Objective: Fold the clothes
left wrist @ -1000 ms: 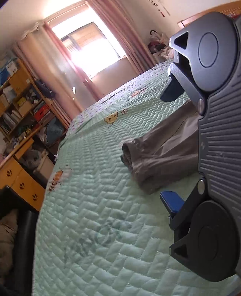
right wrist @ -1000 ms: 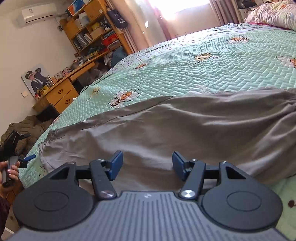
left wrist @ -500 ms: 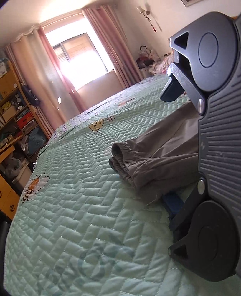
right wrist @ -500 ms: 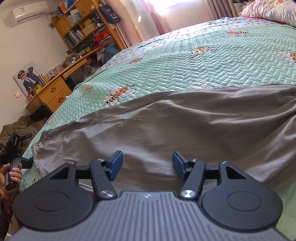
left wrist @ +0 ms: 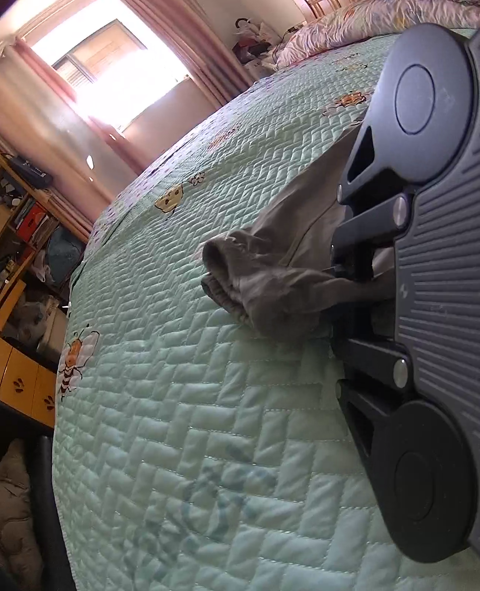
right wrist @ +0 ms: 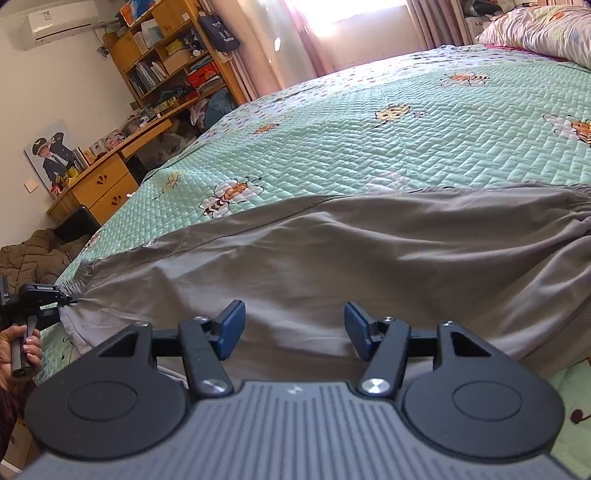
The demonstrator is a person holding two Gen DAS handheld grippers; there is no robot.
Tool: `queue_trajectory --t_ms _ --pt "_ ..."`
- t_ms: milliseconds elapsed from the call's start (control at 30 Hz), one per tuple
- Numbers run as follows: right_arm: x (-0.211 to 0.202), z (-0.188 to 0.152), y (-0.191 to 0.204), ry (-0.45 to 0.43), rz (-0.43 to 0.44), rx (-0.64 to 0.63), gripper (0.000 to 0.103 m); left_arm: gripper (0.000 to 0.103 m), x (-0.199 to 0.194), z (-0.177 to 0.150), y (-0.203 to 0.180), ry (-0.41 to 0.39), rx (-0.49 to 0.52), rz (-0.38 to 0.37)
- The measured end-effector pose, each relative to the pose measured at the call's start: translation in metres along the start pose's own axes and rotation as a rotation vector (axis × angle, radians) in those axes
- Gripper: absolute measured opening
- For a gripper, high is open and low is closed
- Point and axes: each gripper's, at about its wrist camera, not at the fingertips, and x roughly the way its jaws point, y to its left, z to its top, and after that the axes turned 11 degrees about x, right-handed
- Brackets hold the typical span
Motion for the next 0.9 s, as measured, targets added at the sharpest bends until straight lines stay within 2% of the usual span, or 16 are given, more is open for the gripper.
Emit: queue_trajectory --t_ms 167,367,533,667,800,900 --pt "-0.01 -0.003 -0.003 -0.007 0.019 0.001 0.061 0.004 -0.017 0.007 -0.037 -0.047 0.184 0.105" --pt "-0.021 -0.003 -0.009 -0.028 0.034 0.012 0.061 0.004 -0.052 0.019 -0.083 -0.152 0.3 0.107" --pt "-0.026 -0.005 -0.016 -0.044 0.051 0.029 0.061 0.004 -0.081 0.026 -0.129 -0.214 0.374 0.047" --pt "-0.031 -0.007 -0.023 -0.057 0.069 0.053 0.061 0.004 -0.098 0.02 -0.189 -0.255 0.495 -0.002" --pt "-0.04 -0.007 -0.032 -0.073 0.083 0.071 0.061 0.004 -0.112 -0.009 -0.263 -0.294 0.669 -0.074" --pt "-0.047 -0.008 -0.042 -0.083 0.088 0.085 0.061 0.004 -0.109 -0.056 -0.32 -0.285 0.855 -0.137"
